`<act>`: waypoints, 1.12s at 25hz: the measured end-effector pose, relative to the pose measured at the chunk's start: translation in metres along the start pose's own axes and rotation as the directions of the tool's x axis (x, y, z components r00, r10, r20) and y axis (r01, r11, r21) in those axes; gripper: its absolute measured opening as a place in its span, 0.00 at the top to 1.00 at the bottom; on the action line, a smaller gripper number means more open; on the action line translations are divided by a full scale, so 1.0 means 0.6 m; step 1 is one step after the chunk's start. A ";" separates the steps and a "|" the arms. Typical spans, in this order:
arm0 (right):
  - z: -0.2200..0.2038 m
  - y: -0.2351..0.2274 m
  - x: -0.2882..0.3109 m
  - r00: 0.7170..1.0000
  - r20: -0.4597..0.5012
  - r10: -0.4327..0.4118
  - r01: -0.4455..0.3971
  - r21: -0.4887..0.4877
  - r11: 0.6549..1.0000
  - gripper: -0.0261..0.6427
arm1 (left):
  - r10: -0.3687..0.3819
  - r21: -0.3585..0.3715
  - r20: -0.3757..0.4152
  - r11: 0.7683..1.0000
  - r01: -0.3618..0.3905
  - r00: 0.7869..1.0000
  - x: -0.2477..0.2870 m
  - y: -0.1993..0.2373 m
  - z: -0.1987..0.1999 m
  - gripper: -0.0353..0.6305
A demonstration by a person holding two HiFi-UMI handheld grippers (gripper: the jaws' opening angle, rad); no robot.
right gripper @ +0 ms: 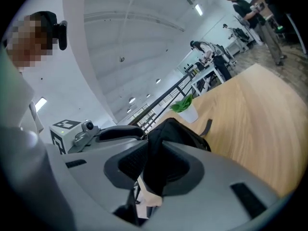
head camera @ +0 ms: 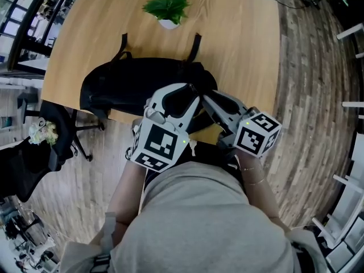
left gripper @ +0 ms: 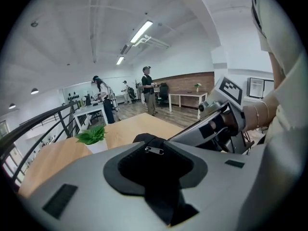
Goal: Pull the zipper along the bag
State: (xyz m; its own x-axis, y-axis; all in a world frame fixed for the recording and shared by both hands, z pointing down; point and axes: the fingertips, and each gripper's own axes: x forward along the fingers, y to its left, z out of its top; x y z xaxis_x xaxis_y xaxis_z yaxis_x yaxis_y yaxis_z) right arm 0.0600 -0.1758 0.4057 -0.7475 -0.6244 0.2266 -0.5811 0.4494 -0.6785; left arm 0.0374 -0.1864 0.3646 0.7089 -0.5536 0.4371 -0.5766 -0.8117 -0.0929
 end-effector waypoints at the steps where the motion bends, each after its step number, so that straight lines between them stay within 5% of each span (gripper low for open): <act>1: 0.001 -0.001 0.000 1.000 0.003 -0.001 0.001 0.005 1.000 0.82 | -0.012 0.027 -0.004 1.000 0.012 1.000 0.001 -0.004 0.001 0.78; 5: 0.003 -0.005 0.000 1.000 0.012 -0.010 0.010 0.025 1.000 0.85 | -0.063 0.126 -0.048 0.990 0.068 0.997 0.010 -0.019 -0.008 0.78; 13: 0.005 -0.009 0.000 0.999 0.044 -0.015 0.013 0.048 0.999 0.85 | -0.108 0.138 -0.115 0.983 0.124 0.987 0.034 -0.022 -0.032 0.77; 28: 0.012 -0.020 -0.007 0.996 0.080 -0.043 0.037 0.078 0.996 0.86 | -0.021 -0.025 -0.058 1.000 0.019 0.998 0.056 -0.010 -0.036 0.77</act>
State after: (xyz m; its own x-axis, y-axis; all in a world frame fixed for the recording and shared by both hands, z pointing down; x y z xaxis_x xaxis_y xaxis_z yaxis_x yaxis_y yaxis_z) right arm 0.0725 -0.1833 0.4076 -0.6936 -0.6922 0.1995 -0.5814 0.3744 -0.7223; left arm 0.0558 -0.1958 0.3993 0.6960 -0.5247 0.4902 -0.5726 -0.8175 -0.0621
